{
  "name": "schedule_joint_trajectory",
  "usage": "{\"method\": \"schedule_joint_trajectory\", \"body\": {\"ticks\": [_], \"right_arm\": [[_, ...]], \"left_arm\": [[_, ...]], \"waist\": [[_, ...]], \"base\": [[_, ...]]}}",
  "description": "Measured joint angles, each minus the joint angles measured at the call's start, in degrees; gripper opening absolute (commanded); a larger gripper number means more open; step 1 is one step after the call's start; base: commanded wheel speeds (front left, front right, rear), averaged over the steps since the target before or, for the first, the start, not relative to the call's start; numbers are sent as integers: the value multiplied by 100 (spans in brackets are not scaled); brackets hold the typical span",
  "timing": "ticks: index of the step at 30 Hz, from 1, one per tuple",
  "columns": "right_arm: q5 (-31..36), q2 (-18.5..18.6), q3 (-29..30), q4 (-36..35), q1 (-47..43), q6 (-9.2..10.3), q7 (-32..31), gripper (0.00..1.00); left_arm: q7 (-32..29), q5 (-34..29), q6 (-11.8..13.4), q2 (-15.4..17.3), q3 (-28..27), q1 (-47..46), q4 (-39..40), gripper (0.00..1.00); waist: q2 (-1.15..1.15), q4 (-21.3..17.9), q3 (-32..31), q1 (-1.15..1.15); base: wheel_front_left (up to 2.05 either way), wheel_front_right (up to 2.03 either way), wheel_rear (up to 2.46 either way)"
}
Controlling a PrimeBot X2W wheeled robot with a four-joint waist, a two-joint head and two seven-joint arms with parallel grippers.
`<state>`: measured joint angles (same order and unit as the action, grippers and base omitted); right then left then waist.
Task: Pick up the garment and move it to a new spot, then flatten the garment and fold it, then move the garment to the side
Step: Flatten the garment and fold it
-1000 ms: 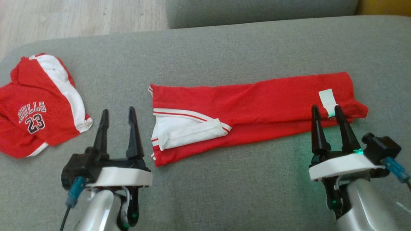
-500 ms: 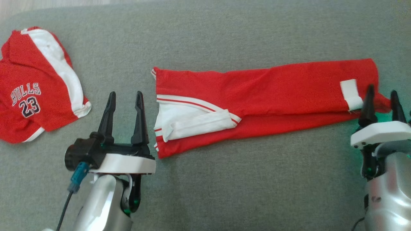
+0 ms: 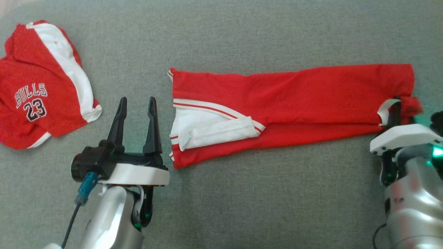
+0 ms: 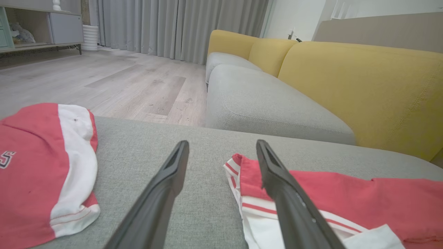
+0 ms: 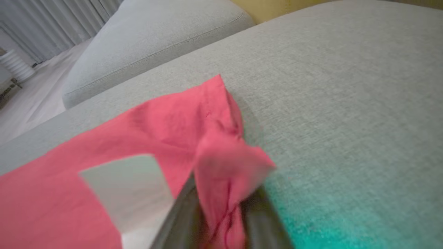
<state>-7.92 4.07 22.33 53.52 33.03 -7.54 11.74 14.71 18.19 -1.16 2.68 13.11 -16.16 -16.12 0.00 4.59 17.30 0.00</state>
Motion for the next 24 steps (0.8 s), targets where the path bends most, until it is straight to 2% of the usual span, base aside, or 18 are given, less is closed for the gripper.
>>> {"method": "schedule_joint_trajectory", "body": {"ticks": [7,15,19,24], "right_arm": [[704,1,500,-159,-124,0,88,0],[1067,666,1028,-800,-253,0,-209,0],[1104,559,921,-1076,-255,0,-324,0],[1101,168,409,-1518,-347,0,-371,0]], "left_arm": [[0,0,15,-2,-4,5,-8,100],[0,101,21,-3,16,23,-3,100],[0,158,21,-3,33,24,-13,100],[0,160,23,-3,89,83,-31,100]], "waist": [[0,-138,-228,0],[0,-233,-473,0],[0,-209,-581,0],[0,-146,-787,-1]], "base": [[0,0,0],[0,0,0],[0,0,0],[0,0,0]]}}
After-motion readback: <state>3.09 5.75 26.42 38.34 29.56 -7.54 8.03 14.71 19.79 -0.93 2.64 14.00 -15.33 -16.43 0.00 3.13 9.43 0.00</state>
